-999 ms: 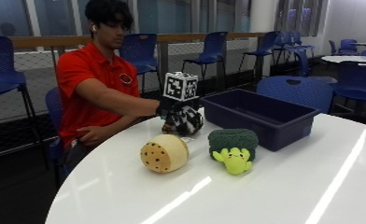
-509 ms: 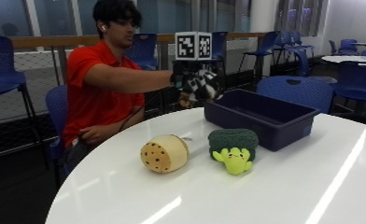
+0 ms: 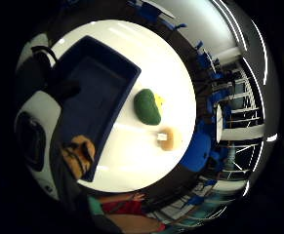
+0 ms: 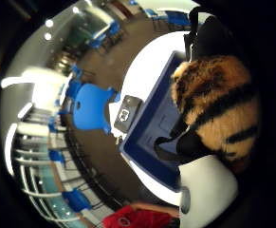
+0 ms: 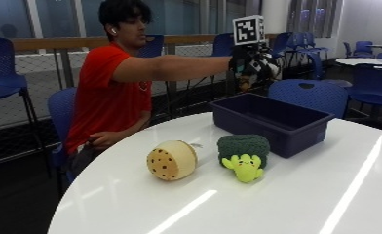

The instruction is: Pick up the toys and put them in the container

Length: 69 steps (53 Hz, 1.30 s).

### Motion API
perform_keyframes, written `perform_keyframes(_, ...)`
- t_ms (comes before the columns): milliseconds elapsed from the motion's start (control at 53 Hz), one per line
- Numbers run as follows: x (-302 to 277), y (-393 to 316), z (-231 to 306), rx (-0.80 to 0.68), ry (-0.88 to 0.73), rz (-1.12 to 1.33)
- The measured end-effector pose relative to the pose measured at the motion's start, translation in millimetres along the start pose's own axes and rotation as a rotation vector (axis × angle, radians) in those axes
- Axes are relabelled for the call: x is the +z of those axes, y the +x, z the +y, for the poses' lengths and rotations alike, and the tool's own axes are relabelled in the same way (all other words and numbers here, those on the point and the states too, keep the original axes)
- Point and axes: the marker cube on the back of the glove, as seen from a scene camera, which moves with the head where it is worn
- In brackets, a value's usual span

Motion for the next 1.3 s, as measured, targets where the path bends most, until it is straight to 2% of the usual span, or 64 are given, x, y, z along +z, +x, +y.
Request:
perform_keyframes(75, 16.5, 0.9, -3.7, -0.026, -0.059, -0.036)
perform_keyframes(189, 37.3, 3.6, 8.6, -0.183, -0.253, -0.027)
perform_keyframes(283, 41.9, 22.5, 15.3, -0.258, -0.254, 0.011)
perform_keyframes(396, 47.4, 64.2, 21.5, -0.086, -0.225, 0.018)
perform_keyframes(566, 62.4, 158.3, 52.8, -0.033, -0.249, 0.058)
perform_keyframes(848, 100.2, 297.1, 107.0, 0.207, -0.292, 0.016)
perform_keyframes(1056, 134.1, 349.2, 141.7, 0.299, -0.311, -0.019)
perform_keyframes(1301, 148.9, 367.1, 151.8, 0.334, -0.342, -0.073)
